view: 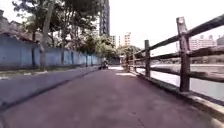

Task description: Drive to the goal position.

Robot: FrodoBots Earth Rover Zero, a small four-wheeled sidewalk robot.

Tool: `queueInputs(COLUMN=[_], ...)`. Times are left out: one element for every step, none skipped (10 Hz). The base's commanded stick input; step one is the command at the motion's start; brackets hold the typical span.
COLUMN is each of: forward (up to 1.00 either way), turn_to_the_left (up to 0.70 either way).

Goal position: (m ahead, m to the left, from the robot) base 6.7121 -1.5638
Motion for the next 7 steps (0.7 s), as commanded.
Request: queueInputs(forward=[0.92,0.92,0.92,0.92,0.92,0.92,0.92], turn_to_the_left=[0.01,0.01,0.01,0.01,0.07,0.14,0.20])
